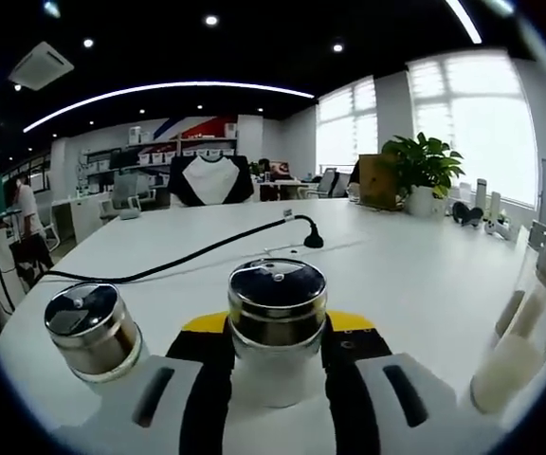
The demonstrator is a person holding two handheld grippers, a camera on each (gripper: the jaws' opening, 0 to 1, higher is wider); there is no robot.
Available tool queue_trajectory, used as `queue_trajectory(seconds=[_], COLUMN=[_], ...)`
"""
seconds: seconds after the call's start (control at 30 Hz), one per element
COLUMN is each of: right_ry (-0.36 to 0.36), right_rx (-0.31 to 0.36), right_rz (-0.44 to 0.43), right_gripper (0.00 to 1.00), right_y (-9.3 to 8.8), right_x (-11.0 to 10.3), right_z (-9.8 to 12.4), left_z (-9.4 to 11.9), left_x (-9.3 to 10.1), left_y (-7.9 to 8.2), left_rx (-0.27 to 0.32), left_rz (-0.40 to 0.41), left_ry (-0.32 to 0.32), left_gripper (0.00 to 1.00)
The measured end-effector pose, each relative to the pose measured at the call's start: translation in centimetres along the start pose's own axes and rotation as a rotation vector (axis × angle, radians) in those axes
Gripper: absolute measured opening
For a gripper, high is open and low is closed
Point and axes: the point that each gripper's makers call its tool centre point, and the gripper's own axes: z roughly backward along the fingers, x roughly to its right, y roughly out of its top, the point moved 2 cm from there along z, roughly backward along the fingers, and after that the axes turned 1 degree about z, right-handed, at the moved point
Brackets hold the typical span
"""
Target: Rotate the seasoning bottle until the label or dispensing opening points toward the visible target arrow and the bottle remains upright within the marked orientation range
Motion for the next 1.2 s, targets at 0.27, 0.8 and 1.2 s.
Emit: queue_trajectory(seconds=[0.27, 0.8, 1.2], right_ry=[-0.009, -0.012, 0.001], right_rx=[0.003, -0.005, -0.011], right_rz=[-0.012, -0.025, -0.027], right_gripper=[0.69, 0.69, 0.69], right_y=[-0.1, -0.3, -0.2], right_x=[0.1, 0.1, -0.3], right_z=[0.2, 0.1, -0.1], left_z=[0.0, 0.5, 2.1], left_x=[0.0, 0.1, 0.9], left_y=[0.0, -0.2, -0.8], left_rx=[-0.005, -0.005, -0.007], left_rz=[-0.005, -0.018, -0.026], left_ry=[0.008, 0.008, -0.001], left_gripper=[0.37, 0.37, 0.37])
